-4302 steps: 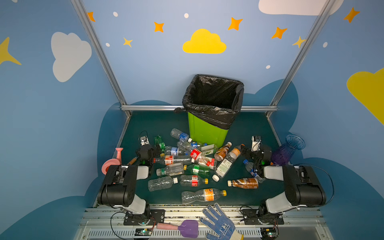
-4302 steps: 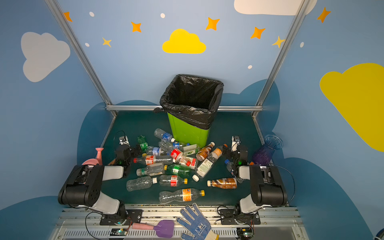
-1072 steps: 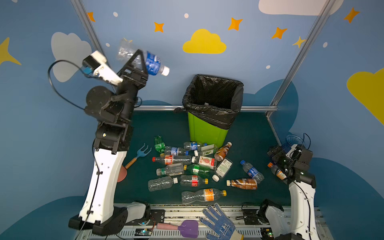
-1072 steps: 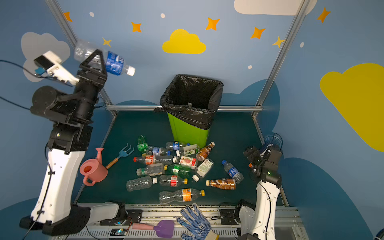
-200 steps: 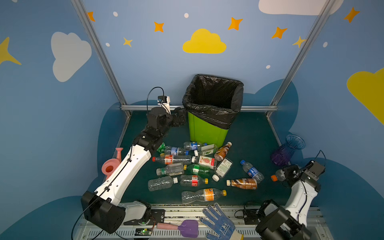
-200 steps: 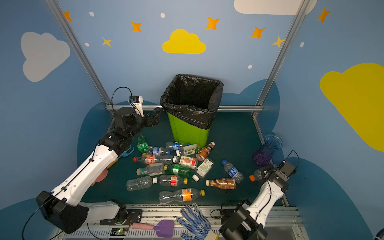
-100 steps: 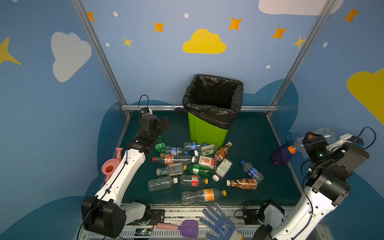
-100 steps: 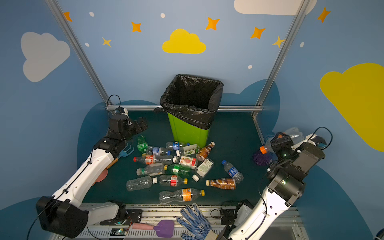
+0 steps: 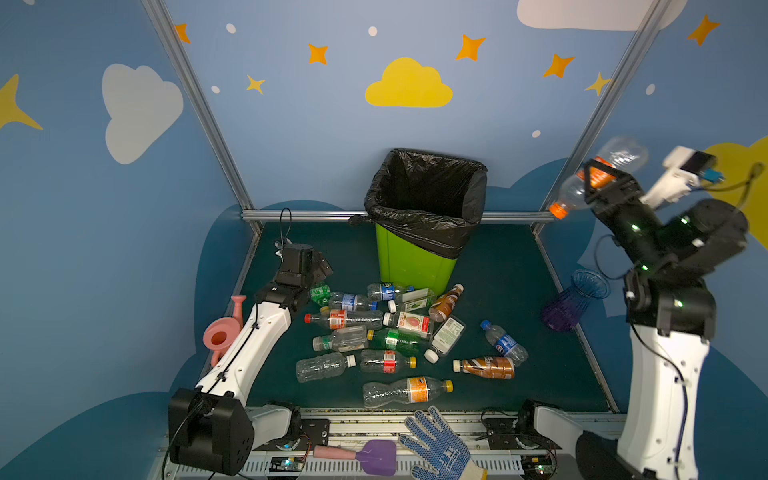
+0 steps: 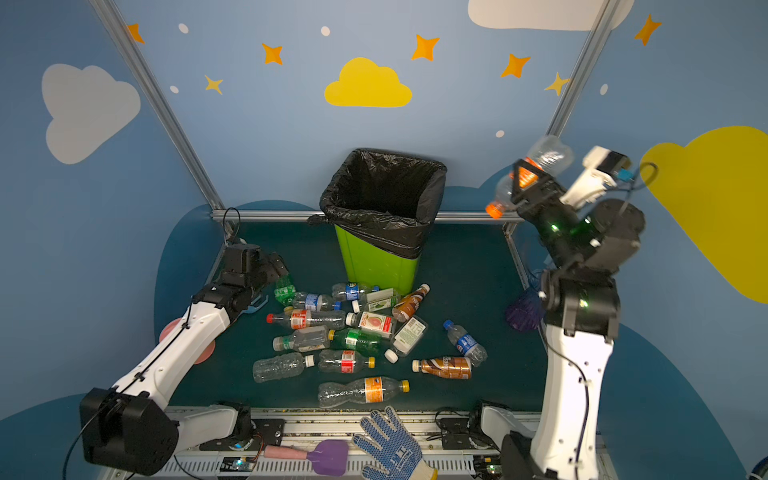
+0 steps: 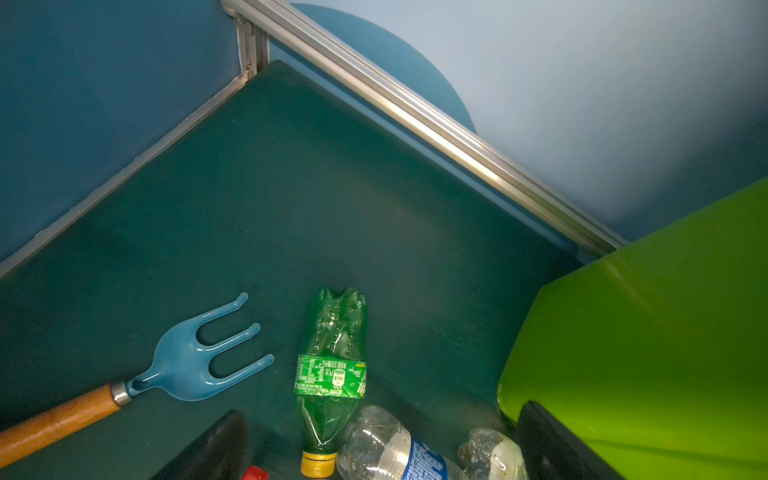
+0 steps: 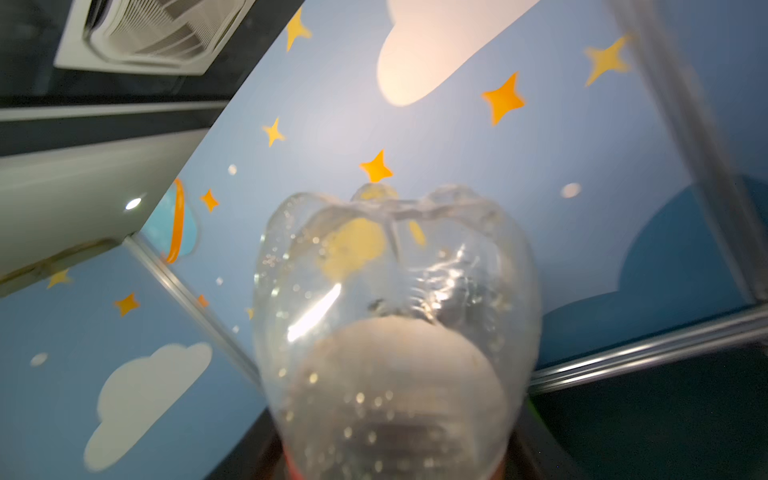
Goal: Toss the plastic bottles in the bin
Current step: 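Lift the orange-label bottle over the bin, open right gripper while left withdraws, then grasp the green bottle beside the blue fork with left gripper while right returns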
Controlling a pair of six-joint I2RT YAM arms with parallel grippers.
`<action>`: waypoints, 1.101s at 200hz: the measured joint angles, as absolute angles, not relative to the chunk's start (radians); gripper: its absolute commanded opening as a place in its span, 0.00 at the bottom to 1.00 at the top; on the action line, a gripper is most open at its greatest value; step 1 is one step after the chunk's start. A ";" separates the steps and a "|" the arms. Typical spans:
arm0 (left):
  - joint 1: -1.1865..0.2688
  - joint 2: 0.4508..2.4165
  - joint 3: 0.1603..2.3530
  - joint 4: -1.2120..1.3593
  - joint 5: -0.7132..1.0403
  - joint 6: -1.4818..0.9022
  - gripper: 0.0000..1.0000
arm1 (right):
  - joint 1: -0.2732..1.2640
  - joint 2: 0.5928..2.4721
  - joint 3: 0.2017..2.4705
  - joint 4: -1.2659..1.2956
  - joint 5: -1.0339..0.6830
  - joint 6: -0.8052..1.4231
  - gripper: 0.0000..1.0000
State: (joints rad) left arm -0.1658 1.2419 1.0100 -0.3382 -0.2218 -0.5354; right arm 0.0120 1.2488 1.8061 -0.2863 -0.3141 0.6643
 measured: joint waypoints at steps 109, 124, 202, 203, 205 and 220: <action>-0.131 1.245 1.004 -0.432 -0.309 -0.559 1.00 | 0.163 1.674 2.106 -0.661 -0.120 0.331 0.98; -0.131 1.250 1.004 -0.434 -0.307 -0.560 1.00 | 0.115 1.451 1.923 -0.579 -0.120 0.345 0.98; -0.131 1.551 1.171 -0.518 -0.276 -0.519 1.00 | -0.075 1.161 1.205 -0.376 -0.191 0.435 0.98; -0.131 1.559 1.178 -0.522 -0.276 -0.517 1.00 | -0.077 1.162 1.193 -0.379 -0.192 0.436 0.98; -0.131 1.568 1.184 -0.525 -0.275 -0.514 1.00 | -0.078 1.163 1.183 -0.382 -0.194 0.438 0.98; -0.131 1.665 1.255 -0.554 -0.275 -0.501 1.00 | -0.097 1.154 1.084 -0.395 -0.205 0.456 0.98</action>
State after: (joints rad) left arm -0.1310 1.6653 1.2552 -0.5545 -0.2749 -0.5011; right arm -0.0971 1.1538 1.0843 -0.3946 -0.2050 0.4564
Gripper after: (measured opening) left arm 0.998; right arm 0.980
